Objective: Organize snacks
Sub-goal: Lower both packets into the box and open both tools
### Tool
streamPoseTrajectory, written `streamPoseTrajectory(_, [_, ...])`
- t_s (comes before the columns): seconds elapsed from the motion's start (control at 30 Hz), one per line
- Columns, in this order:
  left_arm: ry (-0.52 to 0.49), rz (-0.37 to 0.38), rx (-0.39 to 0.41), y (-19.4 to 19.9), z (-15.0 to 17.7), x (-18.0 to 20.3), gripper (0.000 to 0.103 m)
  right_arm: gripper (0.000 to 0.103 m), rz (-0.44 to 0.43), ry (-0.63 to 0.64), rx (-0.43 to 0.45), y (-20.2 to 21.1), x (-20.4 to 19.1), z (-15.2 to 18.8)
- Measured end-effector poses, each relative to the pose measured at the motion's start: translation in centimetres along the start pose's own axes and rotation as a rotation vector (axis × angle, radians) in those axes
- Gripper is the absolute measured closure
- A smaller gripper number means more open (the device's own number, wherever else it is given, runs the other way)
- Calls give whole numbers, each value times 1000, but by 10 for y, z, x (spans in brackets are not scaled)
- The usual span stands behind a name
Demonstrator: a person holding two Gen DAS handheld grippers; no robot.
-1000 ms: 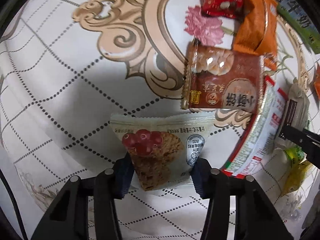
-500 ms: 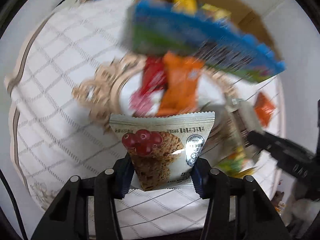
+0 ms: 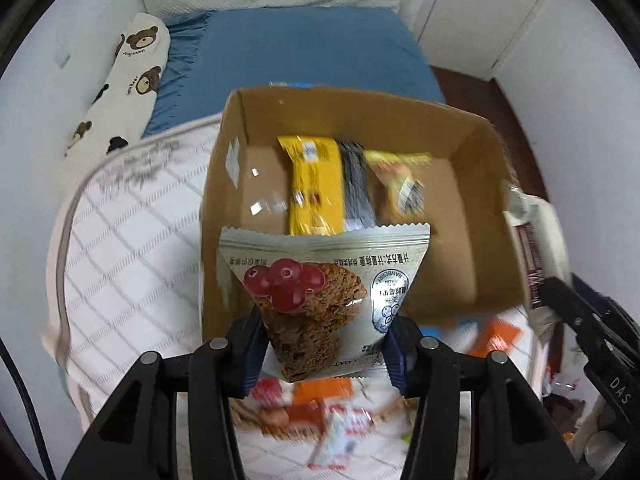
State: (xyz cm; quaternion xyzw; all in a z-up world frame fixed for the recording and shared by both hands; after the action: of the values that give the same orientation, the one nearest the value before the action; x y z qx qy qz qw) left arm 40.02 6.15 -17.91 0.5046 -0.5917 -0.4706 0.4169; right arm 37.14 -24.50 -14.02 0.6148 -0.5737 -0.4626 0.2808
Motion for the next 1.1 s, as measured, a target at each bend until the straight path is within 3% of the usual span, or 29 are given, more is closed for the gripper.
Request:
streamPoseTrajectory(0.17, [-33, -115, -76, -56, -52, -9, 56, 56, 84, 12, -23, -59, 21, -42])
streamPoseTrajectory(0.3, [-17, -130, -121, -91, -77, -19, 56, 56, 124, 17, -55, -96, 37, -64])
streamPoseTrajectory(0.53, [-23, -174, -157, -129, -102, -29, 55, 54, 171, 28, -98, -140, 47, -73])
streamPoseTrajectory(0.57, [-20, -176, -165, -132, -104, -30, 52, 51, 174, 21, -126, -149, 51, -74])
streamPoseTrajectory(0.63, [-7, -158, -173, -138, -107, -32, 39, 17, 188, 7, -149, -158, 54, -76])
streamPoseTrajectory(0.77, [-11, -141, -164, -139, -110, -30, 26, 15, 194, 7, -173, -165, 54, -77])
streamPoseTrajectory(0.83, [-17, -145, -160, -139, -110, -28, 25, 10, 186, 0, -188, -167, 52, -77])
streamPoseTrajectory(1.1, [10, -102, -118, -118, -94, -24, 25, 10, 180, -4, -215, -160, 43, -70])
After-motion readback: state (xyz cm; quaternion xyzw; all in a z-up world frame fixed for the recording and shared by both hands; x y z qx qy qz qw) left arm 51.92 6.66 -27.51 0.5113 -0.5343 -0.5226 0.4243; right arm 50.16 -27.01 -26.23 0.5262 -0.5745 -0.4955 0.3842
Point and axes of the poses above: each gripper's, at about its wrist camera, not at the fingertips, and y roughly against the way its jaws point, x to its right, z to its underside, the point moved 4 cm from there along -y, roughly the way its jaws point, and after that the axes turned 5 degrees about -z, right-handed, at the moved point
